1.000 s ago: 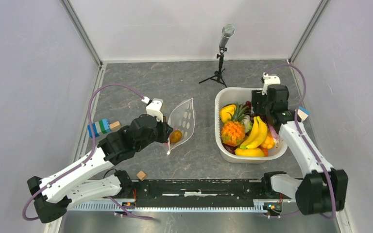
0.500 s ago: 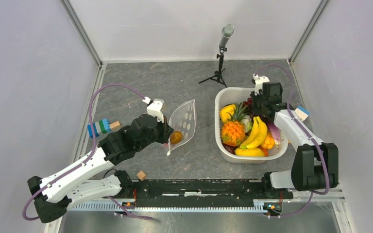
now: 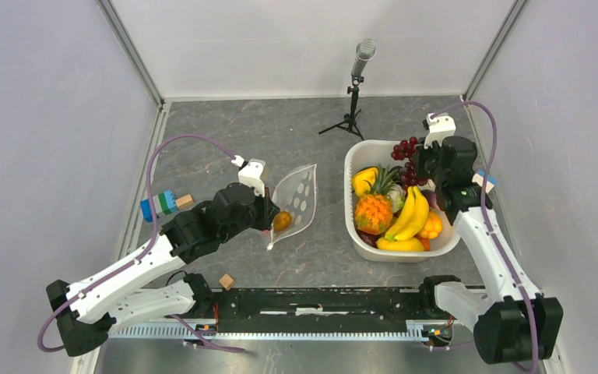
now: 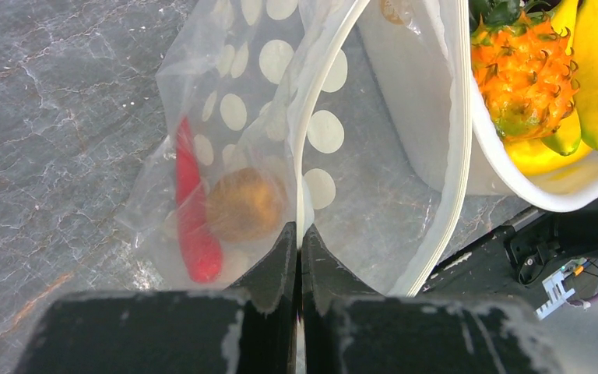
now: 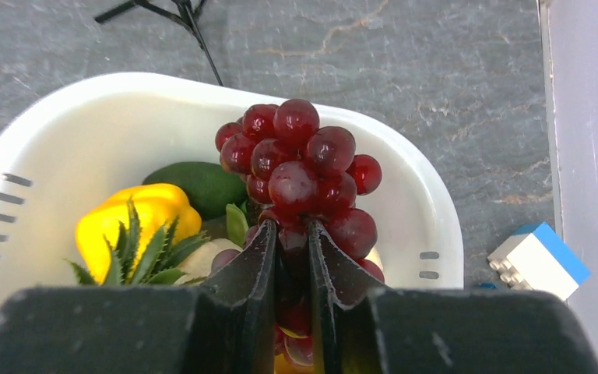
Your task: Place the food in the zip-top bag and seal the zipper
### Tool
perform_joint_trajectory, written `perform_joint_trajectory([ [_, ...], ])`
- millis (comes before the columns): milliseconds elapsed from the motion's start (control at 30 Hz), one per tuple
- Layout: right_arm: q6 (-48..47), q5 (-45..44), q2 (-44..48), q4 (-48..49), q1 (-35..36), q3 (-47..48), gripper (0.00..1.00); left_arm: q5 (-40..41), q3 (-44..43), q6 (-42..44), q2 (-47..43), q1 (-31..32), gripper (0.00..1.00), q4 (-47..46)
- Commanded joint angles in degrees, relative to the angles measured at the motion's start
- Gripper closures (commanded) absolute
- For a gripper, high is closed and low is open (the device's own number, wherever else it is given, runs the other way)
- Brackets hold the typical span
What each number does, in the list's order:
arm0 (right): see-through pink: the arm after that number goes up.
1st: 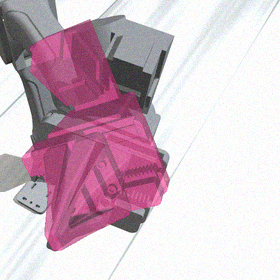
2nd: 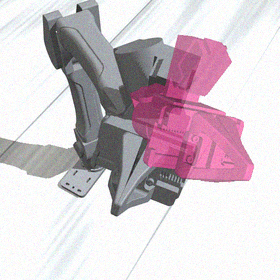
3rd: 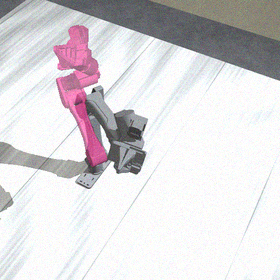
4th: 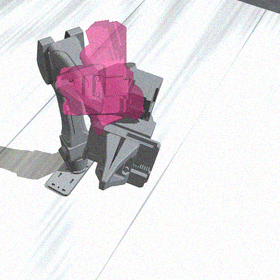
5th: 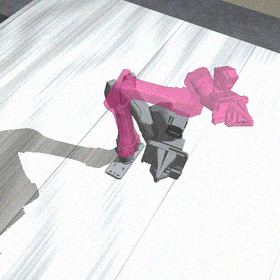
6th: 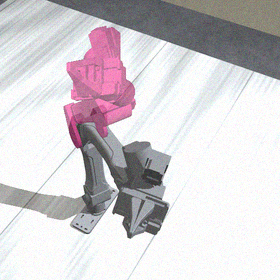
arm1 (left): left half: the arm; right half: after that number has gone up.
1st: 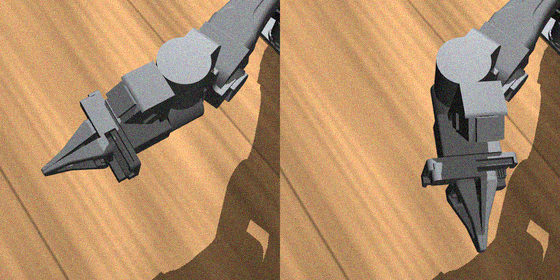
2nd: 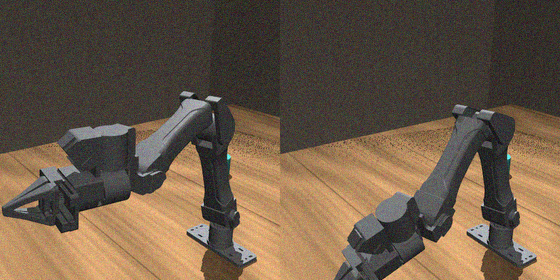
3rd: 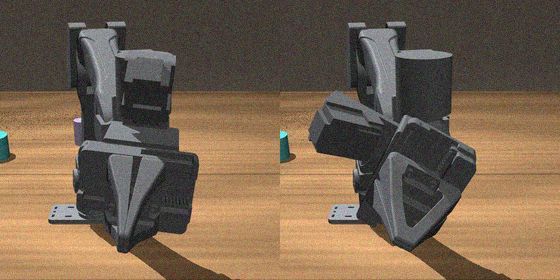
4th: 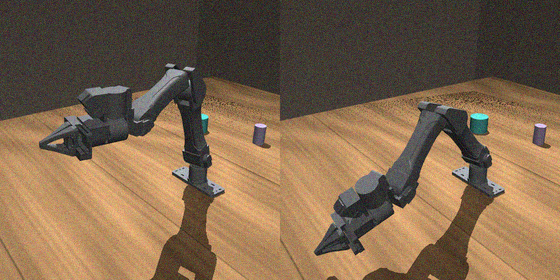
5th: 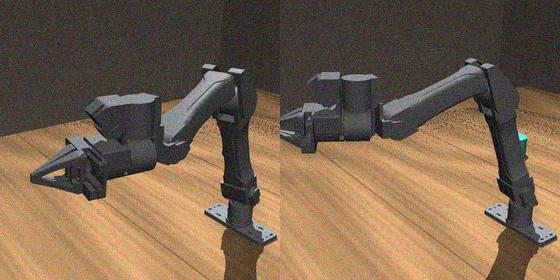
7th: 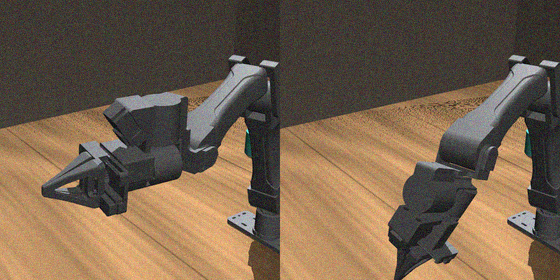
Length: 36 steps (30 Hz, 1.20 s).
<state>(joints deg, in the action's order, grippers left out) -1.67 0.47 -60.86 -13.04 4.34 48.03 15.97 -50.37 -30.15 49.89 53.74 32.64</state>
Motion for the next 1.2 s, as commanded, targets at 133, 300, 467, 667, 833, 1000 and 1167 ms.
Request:
perform_joint_trajectory([
  [133, 5.8, 5.5, 8.4, 8.2, -0.3, -1.1, 0.92, -1.0, -0.7, 0.4, 1.0, -0.2, 0.93, -2.4],
  [300, 7.1, 8.3, 12.0, 9.1, -0.2, -0.6, 0.92, -1.1, -0.7, 0.3, 1.1, -0.3, 0.94, -2.4],
  [467, 12.8, 20.4, 14.6, 11.7, -0.3, 0.0, 0.92, -1.2, -1.0, 0.3, 1.5, -0.2, 0.93, -2.8],
  [667, 23.6, 34.2, 16.7, 19.6, 0.5, -2.5, 0.91, -1.2, -1.0, -0.3, 2.5, -0.2, 0.93, -3.8],
  [833, 27.5, 36.9, 17.8, 21.0, 3.6, -3.7, 0.91, 1.6, -0.8, -2.9, 5.0, -0.3, 0.96, -5.7],
  [1000, 32.7, 34.1, 17.7, 22.9, 9.7, -6.2, 0.92, 4.8, -1.6, -6.1, 9.7, -0.3, 0.98, -9.0],
  [1167, 32.6, 24.2, 16.3, 20.3, 18.2, -8.0, 0.93, 4.9, -1.4, -8.0, 12.6, -0.3, 0.98, -11.9],
])
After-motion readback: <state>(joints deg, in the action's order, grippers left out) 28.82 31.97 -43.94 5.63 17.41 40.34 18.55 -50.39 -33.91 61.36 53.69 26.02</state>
